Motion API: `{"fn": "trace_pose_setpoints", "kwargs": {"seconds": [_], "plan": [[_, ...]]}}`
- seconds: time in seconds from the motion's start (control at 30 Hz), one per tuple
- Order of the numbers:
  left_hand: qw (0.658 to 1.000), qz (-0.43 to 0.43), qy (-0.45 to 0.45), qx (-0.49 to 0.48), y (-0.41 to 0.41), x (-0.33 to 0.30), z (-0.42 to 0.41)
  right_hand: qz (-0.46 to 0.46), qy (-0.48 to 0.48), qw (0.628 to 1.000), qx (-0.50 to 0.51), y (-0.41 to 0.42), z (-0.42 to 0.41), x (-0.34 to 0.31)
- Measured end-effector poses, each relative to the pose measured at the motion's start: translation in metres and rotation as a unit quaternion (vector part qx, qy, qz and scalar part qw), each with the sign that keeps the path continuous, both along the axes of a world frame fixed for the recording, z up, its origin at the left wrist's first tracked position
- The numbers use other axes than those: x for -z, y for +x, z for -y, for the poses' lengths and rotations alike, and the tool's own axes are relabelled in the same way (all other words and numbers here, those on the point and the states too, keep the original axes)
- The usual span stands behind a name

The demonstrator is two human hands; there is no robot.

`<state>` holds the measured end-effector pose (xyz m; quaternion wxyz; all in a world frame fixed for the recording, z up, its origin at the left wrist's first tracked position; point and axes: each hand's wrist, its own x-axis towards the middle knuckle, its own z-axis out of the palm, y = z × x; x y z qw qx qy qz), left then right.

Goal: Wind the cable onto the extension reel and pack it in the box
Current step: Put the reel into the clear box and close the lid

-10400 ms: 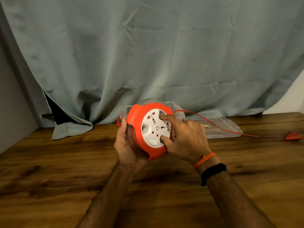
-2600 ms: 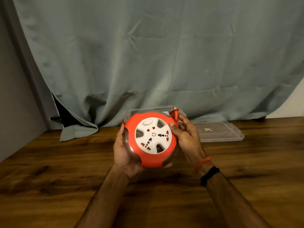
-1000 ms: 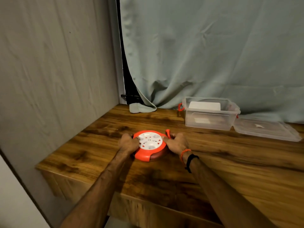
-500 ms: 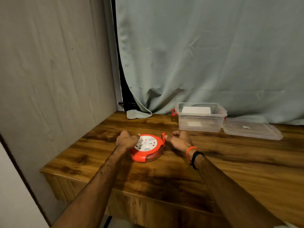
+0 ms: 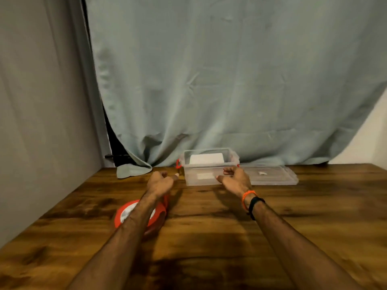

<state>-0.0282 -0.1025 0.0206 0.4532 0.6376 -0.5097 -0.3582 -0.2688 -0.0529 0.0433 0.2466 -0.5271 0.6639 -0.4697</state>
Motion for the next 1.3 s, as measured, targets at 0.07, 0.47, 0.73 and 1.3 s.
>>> {"fn": "trace_pose_setpoints", "kwargs": {"seconds": [0.07,0.47,0.73,1.3], "plan": [[1.0,-0.001,-0.006,0.003,-0.024,-0.029,-0.023,0.001,-0.013,1.0,0.026,-0.017,0.01,0.0],[0.999,-0.031,0.001,-0.021,-0.069,-0.034,0.08,0.017,-0.004,0.998,0.063,-0.078,0.116,0.012],[0.996,-0.091,0.018,-0.009,-0.079,-0.016,0.133,0.117,0.037,0.992,-0.034,-0.092,0.18,0.037],[0.982,-0.186,0.02,-0.005,-0.07,-0.027,0.066,0.19,0.011,0.981,-0.044,-0.07,0.113,0.019]]}}
